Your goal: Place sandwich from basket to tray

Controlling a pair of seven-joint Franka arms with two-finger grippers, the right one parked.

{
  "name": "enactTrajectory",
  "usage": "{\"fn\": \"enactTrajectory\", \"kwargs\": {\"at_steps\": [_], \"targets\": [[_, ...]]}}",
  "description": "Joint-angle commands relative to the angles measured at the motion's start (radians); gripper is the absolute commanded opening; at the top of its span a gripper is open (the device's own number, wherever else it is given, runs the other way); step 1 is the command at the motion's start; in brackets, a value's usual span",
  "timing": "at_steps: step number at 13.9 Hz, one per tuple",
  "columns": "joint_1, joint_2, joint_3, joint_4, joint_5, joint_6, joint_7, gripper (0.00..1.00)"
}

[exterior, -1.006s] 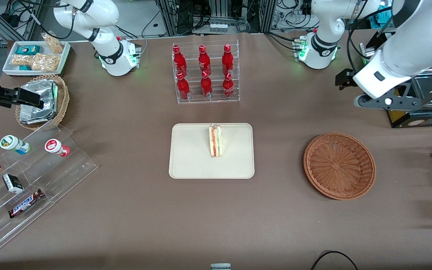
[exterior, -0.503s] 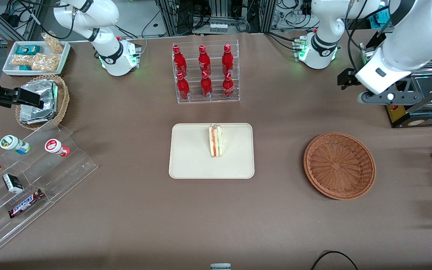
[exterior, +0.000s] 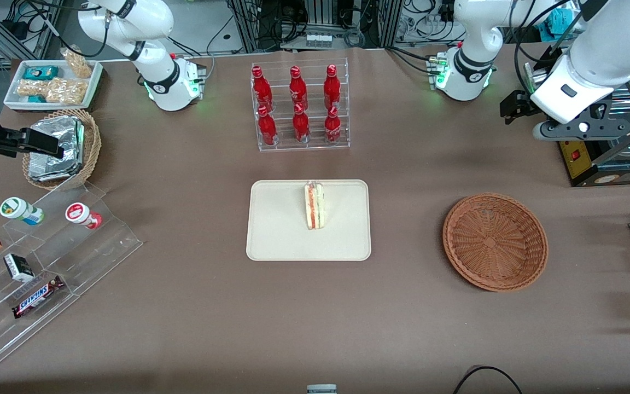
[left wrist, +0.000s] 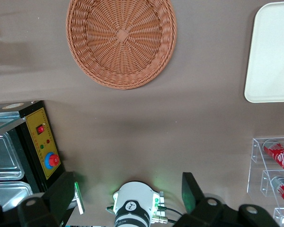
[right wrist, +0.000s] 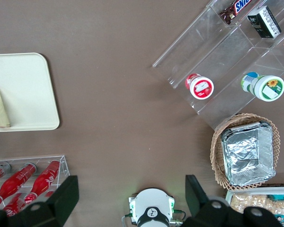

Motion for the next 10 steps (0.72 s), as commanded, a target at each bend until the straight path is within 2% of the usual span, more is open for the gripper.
{"fn": "enactTrajectory", "kwargs": {"at_steps": [1, 3, 10], "targets": [[0.077, -0.025, -0.020, -0.018, -0.022, 0.011, -0.010, 1.00], [0.177, -0.025, -0.083, -0.018, -0.082, 0.013, -0.003, 1.00], [0.179, 0.007, -0.089, 0.031, -0.082, 0.010, -0.008, 1.00]]}}
